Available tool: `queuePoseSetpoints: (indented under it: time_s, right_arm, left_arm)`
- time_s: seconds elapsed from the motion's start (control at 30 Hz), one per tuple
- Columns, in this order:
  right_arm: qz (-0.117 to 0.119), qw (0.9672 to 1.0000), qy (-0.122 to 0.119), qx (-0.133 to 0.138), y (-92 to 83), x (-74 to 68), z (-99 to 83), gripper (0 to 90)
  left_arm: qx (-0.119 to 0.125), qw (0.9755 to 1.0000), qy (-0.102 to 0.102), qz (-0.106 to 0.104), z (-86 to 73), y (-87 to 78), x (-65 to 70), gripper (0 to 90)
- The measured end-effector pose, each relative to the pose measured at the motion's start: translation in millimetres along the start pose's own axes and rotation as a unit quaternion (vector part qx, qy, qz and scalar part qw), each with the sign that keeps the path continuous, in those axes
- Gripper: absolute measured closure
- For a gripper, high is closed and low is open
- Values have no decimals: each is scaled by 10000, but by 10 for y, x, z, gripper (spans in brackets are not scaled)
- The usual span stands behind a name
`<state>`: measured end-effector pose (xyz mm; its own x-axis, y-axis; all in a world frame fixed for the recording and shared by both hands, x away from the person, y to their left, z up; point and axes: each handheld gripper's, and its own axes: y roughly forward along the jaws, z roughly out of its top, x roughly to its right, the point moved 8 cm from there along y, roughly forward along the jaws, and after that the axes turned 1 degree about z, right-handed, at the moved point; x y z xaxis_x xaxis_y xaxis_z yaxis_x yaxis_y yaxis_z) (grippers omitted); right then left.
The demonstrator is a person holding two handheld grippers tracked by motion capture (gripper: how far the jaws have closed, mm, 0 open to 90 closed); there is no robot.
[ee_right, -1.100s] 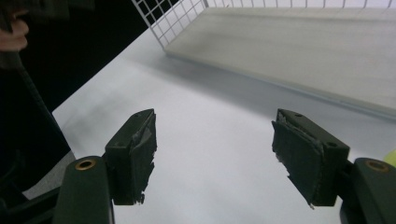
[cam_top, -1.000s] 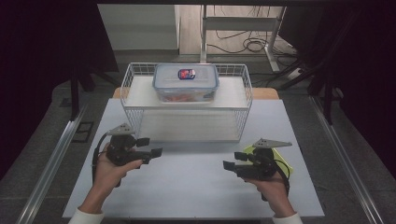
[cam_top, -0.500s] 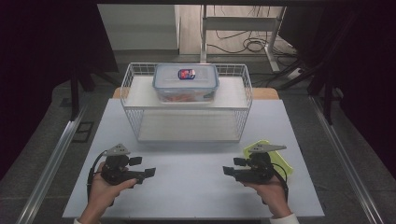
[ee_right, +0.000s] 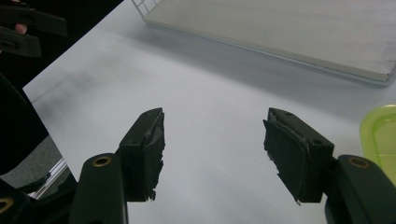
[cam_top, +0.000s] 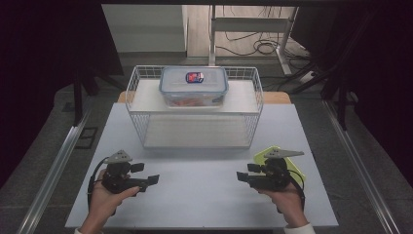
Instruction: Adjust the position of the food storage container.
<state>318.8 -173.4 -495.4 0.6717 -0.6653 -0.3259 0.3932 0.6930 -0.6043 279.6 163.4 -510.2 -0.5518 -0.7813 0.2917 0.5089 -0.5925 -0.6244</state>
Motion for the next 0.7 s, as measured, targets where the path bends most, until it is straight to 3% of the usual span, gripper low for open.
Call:
queuePoseSetpoints:
  time_s: [0.17,0.3,0.53,0.7]
  right_arm:
    - [-78,10000,45,5,-56,43,6,378]
    - [-274,9996,1,61,-155,97,33,375]
    - [-764,9964,241,275,-427,424,107,427]
    - [-922,9946,326,353,-531,599,79,535]
  left_arm:
    - [-43,10000,28,6,-19,0,11,213]
    - [-19,10000,3,-5,-18,-16,4,211]
    - [-14,10000,-28,-13,-42,-36,-46,211]
    - [-22,10000,-55,-11,-53,-35,-56,211]
